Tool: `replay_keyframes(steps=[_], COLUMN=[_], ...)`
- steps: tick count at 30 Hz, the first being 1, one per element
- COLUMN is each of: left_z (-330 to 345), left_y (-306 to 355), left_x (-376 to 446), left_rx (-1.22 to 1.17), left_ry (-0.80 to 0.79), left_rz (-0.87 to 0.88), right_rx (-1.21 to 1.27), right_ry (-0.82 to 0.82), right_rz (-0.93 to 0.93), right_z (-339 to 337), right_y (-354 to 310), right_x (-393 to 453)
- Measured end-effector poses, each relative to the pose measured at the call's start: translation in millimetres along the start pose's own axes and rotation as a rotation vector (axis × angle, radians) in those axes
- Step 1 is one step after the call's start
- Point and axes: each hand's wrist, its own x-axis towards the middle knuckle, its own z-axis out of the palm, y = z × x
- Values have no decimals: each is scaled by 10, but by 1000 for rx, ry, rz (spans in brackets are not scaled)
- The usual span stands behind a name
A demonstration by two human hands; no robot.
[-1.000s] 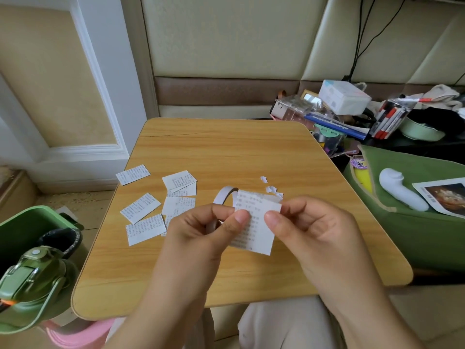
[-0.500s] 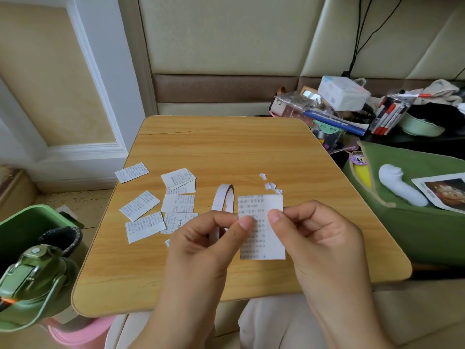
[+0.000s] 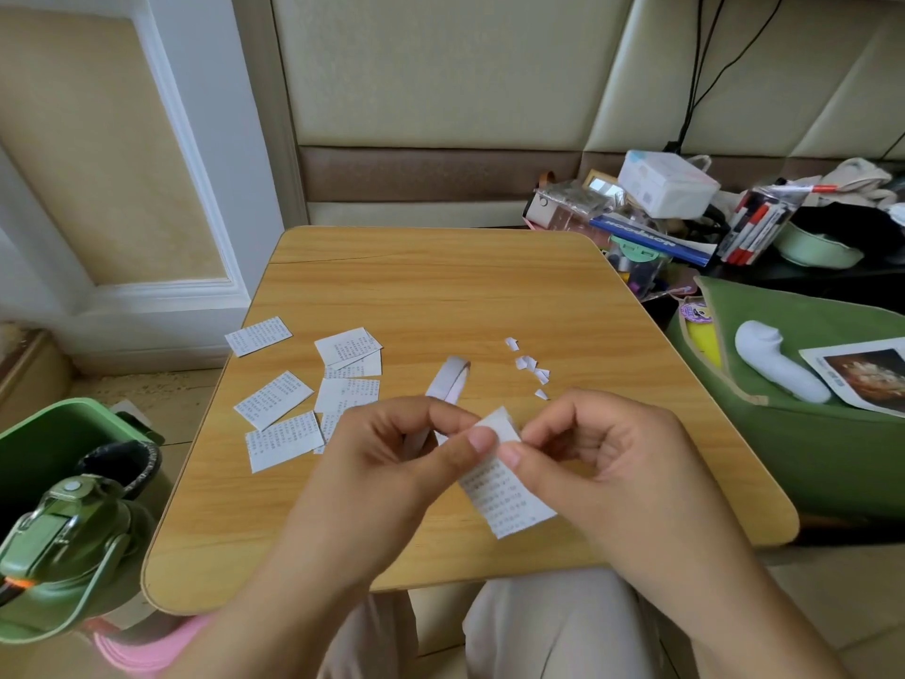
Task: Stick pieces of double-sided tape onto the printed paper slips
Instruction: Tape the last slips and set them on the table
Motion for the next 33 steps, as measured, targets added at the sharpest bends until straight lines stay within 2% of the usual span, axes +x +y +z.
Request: replay_keyframes(steps=[7,13,33], left_z=[103,207,318], left_y=[4,46,30], left_x=[-24,-107,-118], left_rx=[-332,-438,-506], left_ry=[265,381,544], left_rz=[-117,-176,-173], right_rx=[269,433,373], right_ry=[91,249,359], right_rz=[160,118,180], right_z=[141,265,320], right_y=[112,94,23], right_x=[-97,-123,-128])
